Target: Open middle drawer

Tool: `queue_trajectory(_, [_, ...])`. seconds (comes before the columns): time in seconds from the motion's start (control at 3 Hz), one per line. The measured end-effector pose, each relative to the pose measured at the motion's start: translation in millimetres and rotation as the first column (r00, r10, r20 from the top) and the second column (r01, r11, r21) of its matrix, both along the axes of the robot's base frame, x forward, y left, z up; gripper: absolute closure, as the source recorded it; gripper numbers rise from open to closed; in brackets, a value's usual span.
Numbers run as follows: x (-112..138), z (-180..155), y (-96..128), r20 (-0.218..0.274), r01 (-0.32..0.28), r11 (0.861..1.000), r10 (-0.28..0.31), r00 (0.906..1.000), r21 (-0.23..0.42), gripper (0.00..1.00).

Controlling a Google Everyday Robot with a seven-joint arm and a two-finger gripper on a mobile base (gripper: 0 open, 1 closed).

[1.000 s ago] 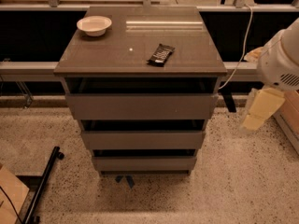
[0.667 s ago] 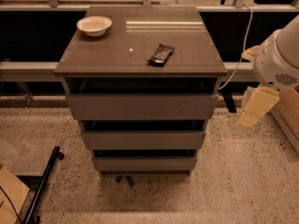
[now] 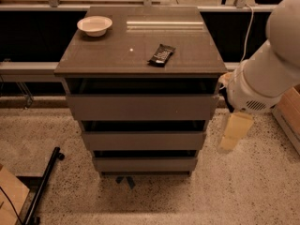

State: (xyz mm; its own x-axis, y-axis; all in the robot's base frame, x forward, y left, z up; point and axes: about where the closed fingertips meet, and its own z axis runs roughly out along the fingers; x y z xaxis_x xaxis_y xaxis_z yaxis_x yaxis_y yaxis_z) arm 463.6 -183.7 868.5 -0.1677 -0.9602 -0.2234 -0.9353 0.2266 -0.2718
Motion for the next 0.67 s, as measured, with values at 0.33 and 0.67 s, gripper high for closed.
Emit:
queue_trajectory(0.33, [-2, -40, 14, -0.008, -0.038, 0.999, 0.038, 0.9993, -0.012, 0.00])
queue_trajectory(0.67, [13, -94, 20, -0.029, -0.033, 0.999, 0.032, 0.9990, -0.013, 0.00])
